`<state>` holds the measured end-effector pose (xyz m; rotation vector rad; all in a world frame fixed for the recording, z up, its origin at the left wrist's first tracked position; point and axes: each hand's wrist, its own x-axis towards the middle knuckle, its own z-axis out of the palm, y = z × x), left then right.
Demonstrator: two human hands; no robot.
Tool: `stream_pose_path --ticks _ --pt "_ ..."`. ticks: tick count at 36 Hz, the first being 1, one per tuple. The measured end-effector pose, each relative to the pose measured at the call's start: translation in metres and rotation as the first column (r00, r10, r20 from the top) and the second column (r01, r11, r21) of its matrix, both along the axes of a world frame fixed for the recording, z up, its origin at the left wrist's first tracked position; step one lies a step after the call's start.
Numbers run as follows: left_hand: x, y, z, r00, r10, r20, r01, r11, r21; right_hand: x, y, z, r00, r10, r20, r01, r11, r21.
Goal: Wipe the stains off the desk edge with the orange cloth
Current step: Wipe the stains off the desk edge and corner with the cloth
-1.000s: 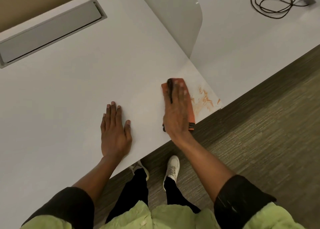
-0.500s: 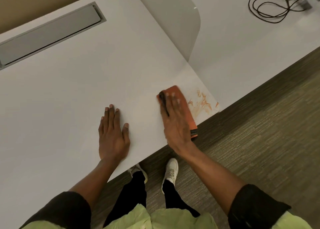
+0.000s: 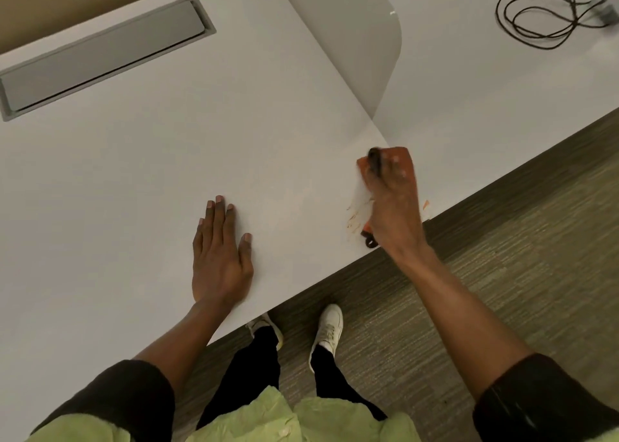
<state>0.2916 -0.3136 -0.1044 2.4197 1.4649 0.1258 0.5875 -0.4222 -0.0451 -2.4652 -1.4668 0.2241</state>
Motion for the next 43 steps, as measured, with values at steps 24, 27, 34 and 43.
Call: stream_pose_path --ticks 24,27,34,43 --pt "-0.001 0.003 -0.003 1.000 0.000 0.012 0.000 1.000 0.012 -0.090 0.034 -0.028 0.998 0.062 -0.032 -0.065 0.992 -0.112" --pt "-0.002 0.003 -0.003 1.000 0.003 0.014 -0.003 1.000 0.011 -0.124 -0.008 -0.032 0.972 0.197 -0.126 -0.213 0.969 -0.128" --pt "-0.003 0.001 0.000 1.000 0.002 0.010 -0.002 1.000 0.011 -0.073 0.004 -0.029 0.999 0.020 -0.028 -0.024 0.992 -0.123" --pt "0.000 0.003 -0.002 1.000 0.005 0.010 -0.005 1.000 0.019 -0.113 0.024 -0.027 0.979 0.198 -0.040 -0.202 0.971 -0.127"
